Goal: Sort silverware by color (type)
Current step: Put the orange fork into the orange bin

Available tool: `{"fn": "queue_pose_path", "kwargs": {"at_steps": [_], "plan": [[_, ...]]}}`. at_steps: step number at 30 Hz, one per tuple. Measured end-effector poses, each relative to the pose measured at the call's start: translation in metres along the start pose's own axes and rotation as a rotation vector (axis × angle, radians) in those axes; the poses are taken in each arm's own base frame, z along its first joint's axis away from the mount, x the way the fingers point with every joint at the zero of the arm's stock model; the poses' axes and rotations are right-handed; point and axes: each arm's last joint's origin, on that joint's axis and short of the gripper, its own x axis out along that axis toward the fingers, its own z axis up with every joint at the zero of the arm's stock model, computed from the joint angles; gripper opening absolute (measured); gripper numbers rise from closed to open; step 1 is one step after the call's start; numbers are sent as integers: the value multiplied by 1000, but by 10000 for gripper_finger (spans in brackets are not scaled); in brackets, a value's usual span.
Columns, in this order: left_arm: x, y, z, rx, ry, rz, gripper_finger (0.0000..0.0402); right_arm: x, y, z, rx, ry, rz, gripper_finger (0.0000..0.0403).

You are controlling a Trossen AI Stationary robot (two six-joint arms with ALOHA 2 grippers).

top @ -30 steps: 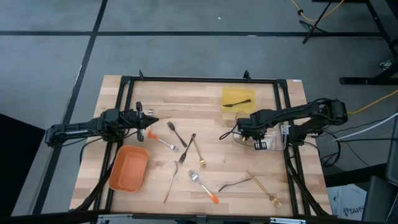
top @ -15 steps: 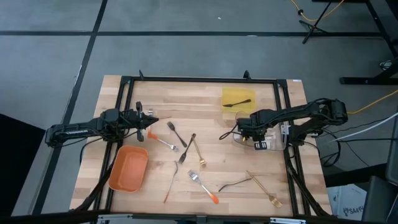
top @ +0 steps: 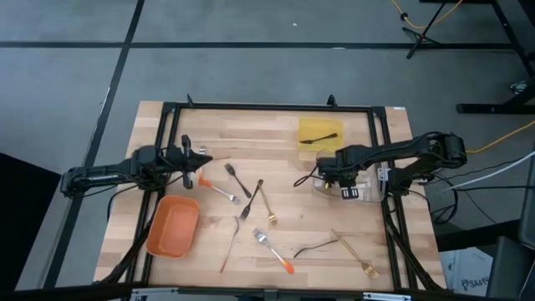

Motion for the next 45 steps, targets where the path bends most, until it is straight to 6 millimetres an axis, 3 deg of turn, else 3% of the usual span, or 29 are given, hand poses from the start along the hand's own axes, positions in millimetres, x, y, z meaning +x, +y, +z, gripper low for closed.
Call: {"fn": "queue_pose_path", "kwargs": {"at_steps": [10,15,21,28,37,45], "plan": [[-1,-2,16,-305,-161,-83,0,-18,-2,-2,11,19,-15,115],[-4,-6,26,-374,-255,-137,0,-31,-3,-11,42,-34,-59,115],[-3,-11,38,-402,-253,-127,0,-50,-3,-26,108,-150,-93,115],[14,-20,50,-392,-133,-119,0,-65,-3,-38,161,-283,-96,115],[56,-47,77,-124,21,-203,0,-71,-3,-38,171,-368,-101,115],[97,-76,84,96,473,-174,0,-71,-3,-38,172,-369,-100,115]]}}
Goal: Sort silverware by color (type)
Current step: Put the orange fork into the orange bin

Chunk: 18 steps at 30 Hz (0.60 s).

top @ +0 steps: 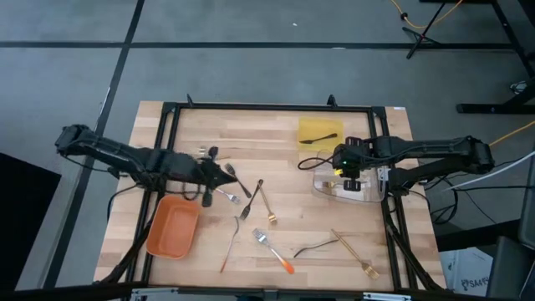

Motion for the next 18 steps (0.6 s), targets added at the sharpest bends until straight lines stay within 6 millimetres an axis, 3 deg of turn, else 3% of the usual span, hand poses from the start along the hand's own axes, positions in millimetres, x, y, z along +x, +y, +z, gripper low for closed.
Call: {"fn": "queue_pose_path", "kwargs": {"at_steps": [4,11,18], "plan": [[14,-5,1,32,208,9,0,0,0,0,0,0,0,115],[36,-7,-5,-93,291,49,5,0,0,0,0,0,0,115],[47,3,-14,-255,367,90,67,0,0,0,-7,0,0,115]]}}
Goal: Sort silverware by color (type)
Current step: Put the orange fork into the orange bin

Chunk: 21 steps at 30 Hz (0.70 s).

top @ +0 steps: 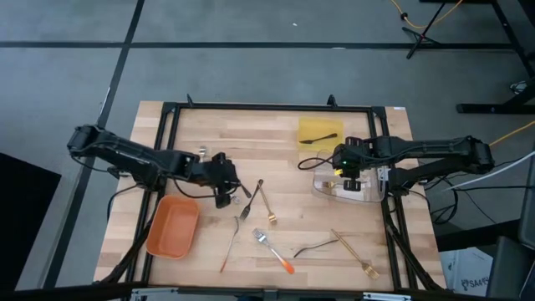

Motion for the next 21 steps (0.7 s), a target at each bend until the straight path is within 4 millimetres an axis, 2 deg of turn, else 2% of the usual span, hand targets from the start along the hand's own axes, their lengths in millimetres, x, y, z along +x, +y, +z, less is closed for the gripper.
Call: {"fn": "queue_pose_path", "kwargs": {"at_steps": [5,13,21], "plan": [[5,9,-10,6,128,50,97,0,0,0,0,0,0,115],[17,8,-30,69,334,83,100,0,0,0,-1,0,0,115],[44,5,-44,153,474,73,100,0,0,0,-1,0,0,115]]}}
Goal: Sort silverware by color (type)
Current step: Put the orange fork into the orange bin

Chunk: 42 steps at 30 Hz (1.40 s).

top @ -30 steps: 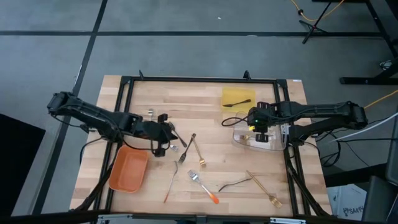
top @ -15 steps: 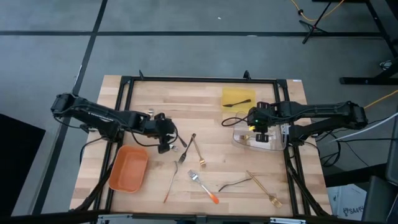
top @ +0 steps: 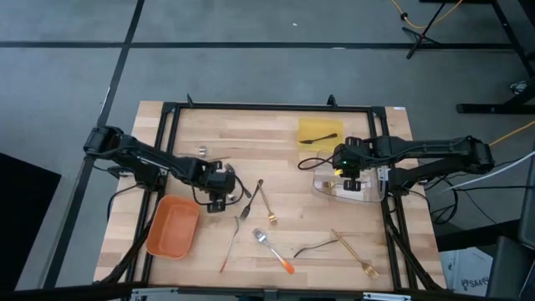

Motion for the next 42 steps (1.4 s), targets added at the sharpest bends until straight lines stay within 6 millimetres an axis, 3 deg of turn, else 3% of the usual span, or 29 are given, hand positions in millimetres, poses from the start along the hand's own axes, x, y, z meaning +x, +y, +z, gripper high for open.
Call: {"fn": "queue_pose_path", "kwargs": {"at_steps": [8,14,28,34,38,42], "plan": [[26,-3,-2,51,105,19,100,0,0,0,0,0,0,115],[33,-4,-2,56,137,27,100,0,0,0,0,0,0,115],[34,-4,-3,57,140,26,15,0,0,0,0,0,0,115],[35,-5,-2,55,125,27,6,0,0,0,0,0,0,115],[31,-6,5,47,112,34,5,0,0,0,0,0,0,115],[19,-8,26,31,25,38,4,0,0,0,0,0,0,115]]}}
